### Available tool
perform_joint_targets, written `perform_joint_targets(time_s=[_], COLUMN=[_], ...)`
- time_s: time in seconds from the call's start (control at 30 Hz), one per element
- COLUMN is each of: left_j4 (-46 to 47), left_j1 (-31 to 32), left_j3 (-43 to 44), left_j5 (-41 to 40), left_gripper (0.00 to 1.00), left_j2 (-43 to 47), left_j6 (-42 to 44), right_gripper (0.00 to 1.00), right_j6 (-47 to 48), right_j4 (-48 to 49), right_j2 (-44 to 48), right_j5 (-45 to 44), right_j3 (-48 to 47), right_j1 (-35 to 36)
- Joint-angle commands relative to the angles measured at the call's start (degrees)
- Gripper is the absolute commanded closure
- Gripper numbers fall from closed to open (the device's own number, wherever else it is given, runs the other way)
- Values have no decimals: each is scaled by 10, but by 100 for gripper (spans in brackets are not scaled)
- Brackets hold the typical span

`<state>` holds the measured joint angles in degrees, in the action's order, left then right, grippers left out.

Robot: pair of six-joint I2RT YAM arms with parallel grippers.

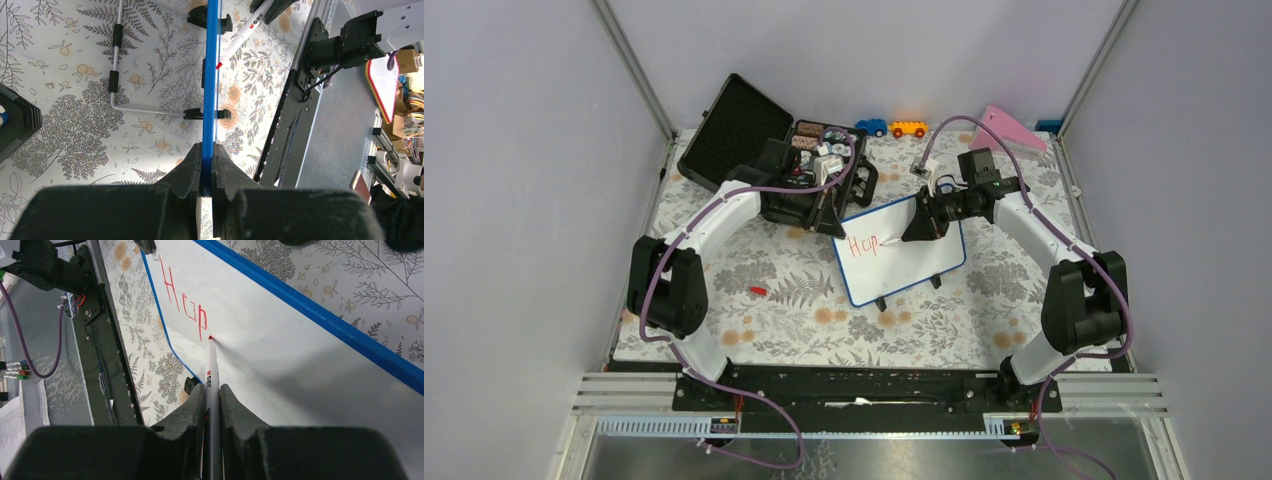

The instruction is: Write a sentence on the whiteboard

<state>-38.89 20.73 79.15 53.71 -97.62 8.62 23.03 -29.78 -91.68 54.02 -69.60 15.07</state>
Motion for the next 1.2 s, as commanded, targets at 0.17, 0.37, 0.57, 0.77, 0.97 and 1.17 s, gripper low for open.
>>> perform_joint_targets(time_s=[0.17,0.37,0.57,0.77,0.97,1.17], left_j4=[2,2,2,2,2,2], left_j1=[5,5,5,5,5,5], left_j3=[3,4,3,1,2,2], left_j5=[-9,-8,-8,-9,-9,-8], left_gripper=[100,100,100,100,100,100], left_j2=[2,0,2,4,4,4], left_j6=[16,16,16,17,17,18], right_gripper=[100,100,100,100,100,100], right_j6=[4,4,-3,-6,-4,0], right_j4=[9,7,7,8,8,8], right_j2=[-5,-2,-10,-15,-18,-10], right_j5=[-24,-23,-12,-7,-12,-16], right_j3=[-36,-43,-58,-61,-48,-32], right_j1=[-10,-14,-15,-3,10,10])
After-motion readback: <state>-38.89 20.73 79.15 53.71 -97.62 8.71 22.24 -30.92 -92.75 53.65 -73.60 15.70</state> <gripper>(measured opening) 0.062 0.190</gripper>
